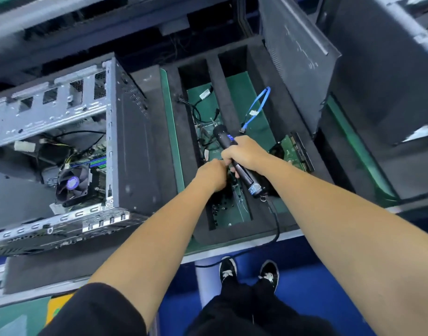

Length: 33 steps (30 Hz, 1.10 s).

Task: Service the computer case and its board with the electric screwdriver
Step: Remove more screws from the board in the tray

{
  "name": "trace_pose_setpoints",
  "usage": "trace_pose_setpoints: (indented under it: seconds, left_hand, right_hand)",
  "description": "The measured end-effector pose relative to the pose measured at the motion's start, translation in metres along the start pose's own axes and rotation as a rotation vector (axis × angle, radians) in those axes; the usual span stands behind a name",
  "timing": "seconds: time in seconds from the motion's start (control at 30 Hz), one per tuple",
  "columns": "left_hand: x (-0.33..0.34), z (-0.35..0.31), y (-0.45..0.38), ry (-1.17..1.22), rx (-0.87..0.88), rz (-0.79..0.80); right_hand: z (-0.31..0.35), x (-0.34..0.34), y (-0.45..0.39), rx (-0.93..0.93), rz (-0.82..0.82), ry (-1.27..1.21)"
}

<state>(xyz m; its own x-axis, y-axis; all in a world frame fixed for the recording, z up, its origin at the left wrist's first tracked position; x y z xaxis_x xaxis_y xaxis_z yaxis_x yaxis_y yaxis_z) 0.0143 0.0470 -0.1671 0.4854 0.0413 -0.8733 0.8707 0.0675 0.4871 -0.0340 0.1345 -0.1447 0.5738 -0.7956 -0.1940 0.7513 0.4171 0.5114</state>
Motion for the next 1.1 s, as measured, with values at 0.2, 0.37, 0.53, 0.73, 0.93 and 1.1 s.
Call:
trace_pose_setpoints:
  seconds: [0.2,0.37,0.53,0.73,0.93,1.1]
  left_hand:
    - [0.012,-0.002,-0.004,-0.286,0.075,0.001]
    - [0.023,-0.006,-0.006,-0.41,0.151,-0.032]
    - [0.029,-0.01,-0.007,-0.381,0.206,-0.025]
    - [0.027,-0.006,-0.009,-0.306,0.15,-0.061]
    - [0.024,-0.005,-0.011,-0.313,0.134,-0.093]
    - [0.029,-0.008,-0.012,-0.33,0.148,-0.09]
  right_hand:
    - [0.01,0.006,-0.007,0.015,0.048,0.106]
    - [0.007,0.006,-0.008,0.06,0.095,-0.013]
    - [0.008,0.004,-0.009,0.097,0.134,-0.032]
    - [0.008,0.004,-0.013,0.141,0.141,-0.029]
    - [0.005,0.005,-0.019,0.183,0.152,-0.011]
    - [0.005,0.005,-0.022,0.205,0.15,0.011]
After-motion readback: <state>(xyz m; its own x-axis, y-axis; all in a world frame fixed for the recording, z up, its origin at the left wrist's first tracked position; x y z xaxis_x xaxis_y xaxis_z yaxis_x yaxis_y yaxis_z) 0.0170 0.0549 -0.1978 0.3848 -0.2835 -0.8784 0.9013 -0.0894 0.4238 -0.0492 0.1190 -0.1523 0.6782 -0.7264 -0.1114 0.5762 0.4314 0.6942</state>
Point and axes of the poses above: each hand's wrist, its own y-axis away from the middle knuckle, its own x-axis out of the palm, z = x × y, the point moved 5 cm from there along -y, towards the middle knuckle, and after that the axes turned 3 degrees about -z, right-handed, at the moved point
